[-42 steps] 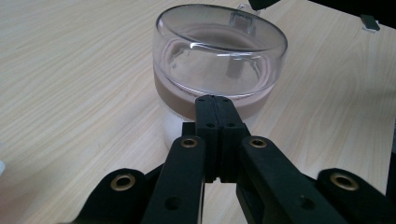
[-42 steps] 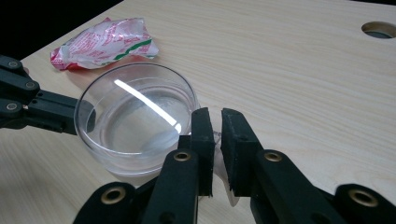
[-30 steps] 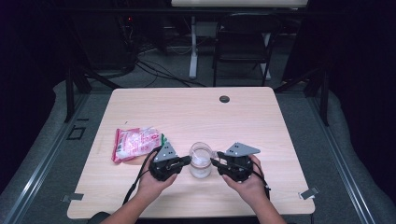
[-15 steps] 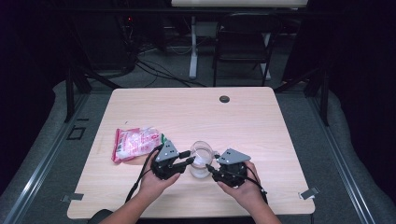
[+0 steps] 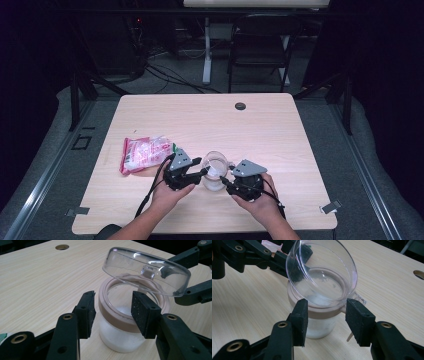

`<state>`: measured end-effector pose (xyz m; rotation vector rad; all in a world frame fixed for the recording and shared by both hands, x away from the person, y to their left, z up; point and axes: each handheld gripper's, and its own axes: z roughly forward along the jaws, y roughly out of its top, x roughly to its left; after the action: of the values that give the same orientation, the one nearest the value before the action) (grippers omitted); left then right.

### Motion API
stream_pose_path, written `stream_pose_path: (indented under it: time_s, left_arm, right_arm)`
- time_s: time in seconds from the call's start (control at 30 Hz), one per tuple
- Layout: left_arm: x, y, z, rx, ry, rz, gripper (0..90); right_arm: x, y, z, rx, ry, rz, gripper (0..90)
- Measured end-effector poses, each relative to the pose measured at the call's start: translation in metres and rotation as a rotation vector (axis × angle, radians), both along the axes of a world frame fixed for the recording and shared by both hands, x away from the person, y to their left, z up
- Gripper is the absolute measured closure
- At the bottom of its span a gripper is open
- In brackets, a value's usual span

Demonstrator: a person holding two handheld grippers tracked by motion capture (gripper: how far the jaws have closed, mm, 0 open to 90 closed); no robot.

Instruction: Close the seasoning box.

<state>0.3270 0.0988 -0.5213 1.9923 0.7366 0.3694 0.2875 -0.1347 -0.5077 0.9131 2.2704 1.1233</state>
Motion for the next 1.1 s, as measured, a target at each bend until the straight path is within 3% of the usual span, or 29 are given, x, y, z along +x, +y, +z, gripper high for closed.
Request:
stream_pose_path:
  time_s: [0.4,0.63,0.8,0.9,0.97,1.1]
  left_arm:
    - [-0.001,0.0,-0.002,-0.014,-0.008,-0.014,59.0]
    - [-0.001,0.0,-0.002,-0.019,-0.003,-0.019,60.5]
    - [-0.001,0.0,-0.002,-0.022,0.001,-0.022,61.3]
    - [-0.001,0.0,-0.002,-0.023,0.004,-0.024,61.2]
    - [-0.001,0.0,-0.002,-0.022,0.0,-0.022,61.2]
    - [-0.001,0.0,-0.001,-0.018,0.005,-0.024,61.1]
  right_arm:
    - [-0.001,-0.003,0.001,0.021,-0.007,0.0,53.1]
    - [0.0,-0.011,0.004,0.052,-0.03,-0.035,54.3]
    - [0.002,-0.019,0.005,0.072,-0.014,-0.063,55.8]
    - [0.004,-0.03,0.005,0.109,-0.003,-0.106,56.5]
    - [0.007,-0.034,0.005,0.158,0.03,-0.105,55.9]
    - [0.007,-0.032,0.002,0.154,0.034,-0.11,56.2]
